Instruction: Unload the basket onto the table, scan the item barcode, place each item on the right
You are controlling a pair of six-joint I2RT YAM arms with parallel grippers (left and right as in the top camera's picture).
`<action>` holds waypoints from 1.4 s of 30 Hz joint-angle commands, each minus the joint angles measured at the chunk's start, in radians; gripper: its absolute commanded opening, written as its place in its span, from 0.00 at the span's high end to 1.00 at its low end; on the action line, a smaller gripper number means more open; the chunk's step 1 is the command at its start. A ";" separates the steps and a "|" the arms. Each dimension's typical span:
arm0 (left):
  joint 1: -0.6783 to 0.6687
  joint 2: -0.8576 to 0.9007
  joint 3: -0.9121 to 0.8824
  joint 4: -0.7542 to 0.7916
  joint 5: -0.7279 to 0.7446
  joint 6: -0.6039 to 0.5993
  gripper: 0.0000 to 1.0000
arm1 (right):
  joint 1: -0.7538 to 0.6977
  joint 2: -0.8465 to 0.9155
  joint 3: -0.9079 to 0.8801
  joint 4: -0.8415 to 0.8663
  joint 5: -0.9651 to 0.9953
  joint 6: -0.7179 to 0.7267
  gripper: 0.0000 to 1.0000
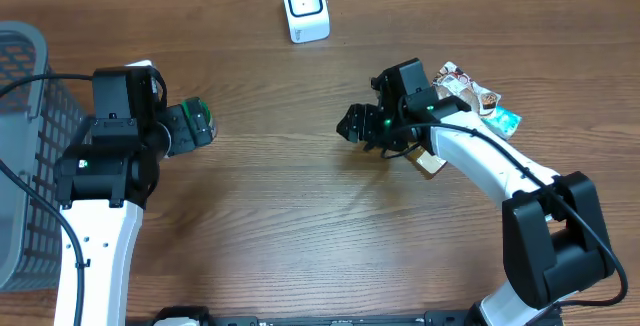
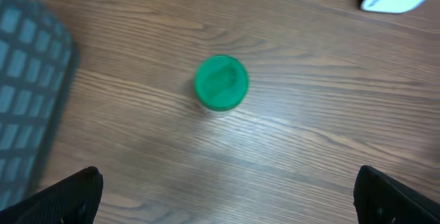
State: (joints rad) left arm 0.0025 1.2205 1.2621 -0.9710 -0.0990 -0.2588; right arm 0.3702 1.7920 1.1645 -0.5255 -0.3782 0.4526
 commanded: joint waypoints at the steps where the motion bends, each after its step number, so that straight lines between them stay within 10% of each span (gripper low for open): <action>1: 0.004 0.006 0.002 0.018 0.070 0.001 0.00 | -0.005 -0.010 -0.006 0.023 0.004 0.015 0.20; 8: 0.005 0.119 0.002 0.065 -0.011 0.046 0.33 | -0.005 -0.010 -0.007 0.023 0.011 0.011 0.19; 14: 0.037 0.270 0.002 0.134 -0.134 -0.071 0.96 | -0.005 -0.010 -0.007 0.023 0.012 0.011 0.18; 26: 0.089 0.583 0.002 0.363 -0.162 -0.085 0.96 | -0.005 -0.010 -0.007 0.015 0.031 0.011 0.18; 42: 0.066 0.734 0.002 0.480 0.196 0.072 0.96 | -0.005 -0.010 -0.014 0.025 0.045 0.012 0.18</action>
State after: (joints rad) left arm 0.0887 1.9472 1.2613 -0.5076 0.0208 -0.2157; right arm 0.3672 1.7920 1.1645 -0.5091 -0.3466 0.4641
